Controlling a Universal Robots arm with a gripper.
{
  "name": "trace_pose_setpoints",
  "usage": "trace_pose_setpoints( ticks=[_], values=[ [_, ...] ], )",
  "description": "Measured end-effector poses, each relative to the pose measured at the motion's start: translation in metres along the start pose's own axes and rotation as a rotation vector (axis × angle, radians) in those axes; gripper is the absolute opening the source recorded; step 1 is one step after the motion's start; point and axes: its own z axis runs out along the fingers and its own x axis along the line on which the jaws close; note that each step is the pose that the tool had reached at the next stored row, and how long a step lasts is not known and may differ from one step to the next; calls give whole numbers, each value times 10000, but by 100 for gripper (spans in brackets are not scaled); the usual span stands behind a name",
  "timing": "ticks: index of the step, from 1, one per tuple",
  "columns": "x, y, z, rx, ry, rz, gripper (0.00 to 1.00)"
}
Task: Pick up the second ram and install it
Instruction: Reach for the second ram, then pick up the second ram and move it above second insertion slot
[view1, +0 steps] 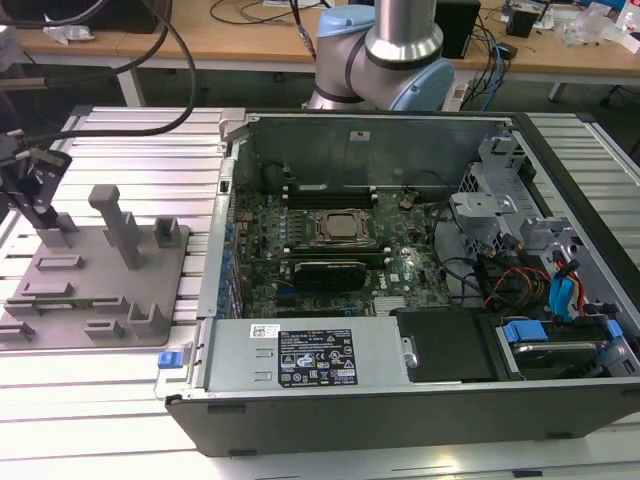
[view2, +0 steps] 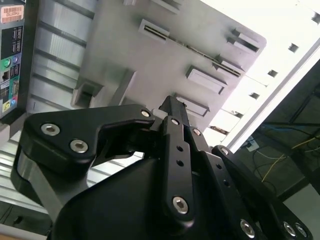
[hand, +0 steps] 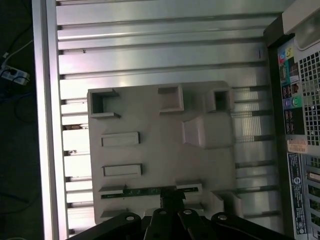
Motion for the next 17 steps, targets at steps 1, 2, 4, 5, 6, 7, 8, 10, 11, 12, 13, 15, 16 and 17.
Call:
trace_pose_setpoints(
  ticks=[1,2,4,5,6,7,8,10,11,12,13,15,16,17],
  values=[
    [4,-4,15,0,-1,0,8],
    [11,-10,35,0,0,-1,8],
    [19,-13,52,1,1,-2,8],
    [19,-13,52,2,2,-1,8],
    [20,-12,55,1,0,-1,8],
    [20,-13,57,0,0,-1,8],
    [20,-12,57,1,0,0,8],
    [20,-12,58,0,0,0,8],
    [20,-13,59,0,0,-1,8],
    [20,-13,59,0,0,-1,8],
    [20,-12,59,1,1,-1,8],
    [20,-13,60,1,0,0,8],
    [20,-13,60,0,0,-1,8],
    [20,-13,61,0,0,-5,8]
  ],
)
